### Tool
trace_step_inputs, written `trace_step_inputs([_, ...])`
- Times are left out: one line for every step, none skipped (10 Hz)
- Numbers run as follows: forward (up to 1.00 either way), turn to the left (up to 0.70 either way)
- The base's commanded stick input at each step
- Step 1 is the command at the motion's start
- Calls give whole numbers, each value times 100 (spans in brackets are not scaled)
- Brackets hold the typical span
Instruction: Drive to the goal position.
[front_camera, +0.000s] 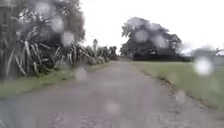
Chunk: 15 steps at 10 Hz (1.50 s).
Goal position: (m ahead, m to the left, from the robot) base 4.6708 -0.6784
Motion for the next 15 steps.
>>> trace_step_inputs([100, 0])
trace_step_inputs([100, 0])
trace_step_inputs([100, 0])
trace_step_inputs([100, 0])
trace_step_inputs([100, 0])
trace_step_inputs([100, 0])
trace_step_inputs([100, 0])
trace_step_inputs([100, 0])
trace_step_inputs([100, 0])
trace_step_inputs([100, 0])
trace_step_inputs([100, 0])
trace_step_inputs([100, 0])
trace_step_inputs([100, 0])
trace_step_inputs([100, 0])
trace_step_inputs([100, 0])
